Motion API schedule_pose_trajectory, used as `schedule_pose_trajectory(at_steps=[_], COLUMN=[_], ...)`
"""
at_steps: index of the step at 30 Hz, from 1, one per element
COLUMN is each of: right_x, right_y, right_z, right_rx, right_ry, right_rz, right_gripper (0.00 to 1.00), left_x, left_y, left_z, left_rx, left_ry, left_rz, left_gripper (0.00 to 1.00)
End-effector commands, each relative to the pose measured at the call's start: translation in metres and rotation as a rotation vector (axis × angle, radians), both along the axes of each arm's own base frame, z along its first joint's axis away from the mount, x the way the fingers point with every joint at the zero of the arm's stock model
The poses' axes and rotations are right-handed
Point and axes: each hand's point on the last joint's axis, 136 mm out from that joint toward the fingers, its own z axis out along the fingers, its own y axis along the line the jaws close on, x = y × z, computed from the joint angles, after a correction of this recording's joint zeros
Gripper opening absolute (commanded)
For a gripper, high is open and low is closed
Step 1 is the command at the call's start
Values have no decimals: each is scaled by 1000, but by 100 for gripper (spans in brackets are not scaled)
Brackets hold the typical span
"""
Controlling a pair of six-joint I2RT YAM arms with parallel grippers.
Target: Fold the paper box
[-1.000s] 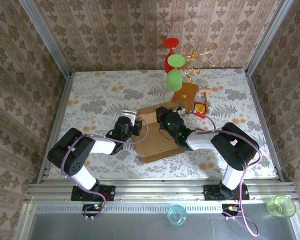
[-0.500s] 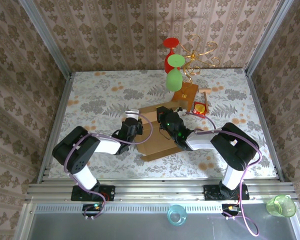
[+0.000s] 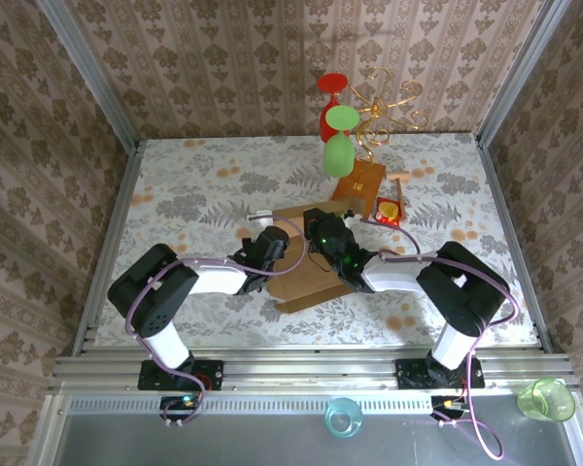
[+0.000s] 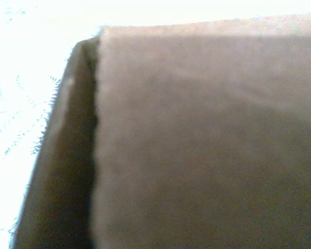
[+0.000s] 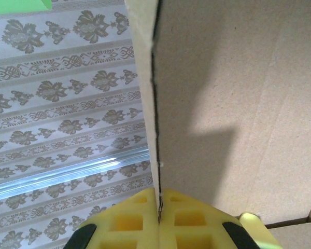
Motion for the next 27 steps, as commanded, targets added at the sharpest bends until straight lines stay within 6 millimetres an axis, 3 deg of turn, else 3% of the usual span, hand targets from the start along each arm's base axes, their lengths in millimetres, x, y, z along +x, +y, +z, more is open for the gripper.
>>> schedule_pose_trajectory(at_steps=[1,2,7,11,15,19,23,27], right_x=[-19,-19,-22,-33,-45,-50,-50,-46], right_y=[0,-1,-15,-37,-73,-105,-121,-120], right_z=[-28,-26,-9,18,52,66,76,94], right_rx=[-77,-82,-165,-262,-393,-481,-568,-639], right_ry=[109,107,93,45,-20,-59,-86,-128], right_rz=[33,38,70,57,7,-31,-37,-9], right_gripper=[0,0,35,51,55,55,56,56], left_x=[-10,-10,-12,-13,-14,-19,-29,-38], left_y=[63,62,62,63,60,55,46,35], left_z=[-30,-29,-24,-18,-13,-3,8,19], left_rx=[255,261,290,305,313,295,275,248], left_ry=[74,66,31,13,-12,-67,-109,-129], left_rz=[159,147,90,61,6,-83,-209,-336], left_gripper=[0,0,0,0,0,0,0,0])
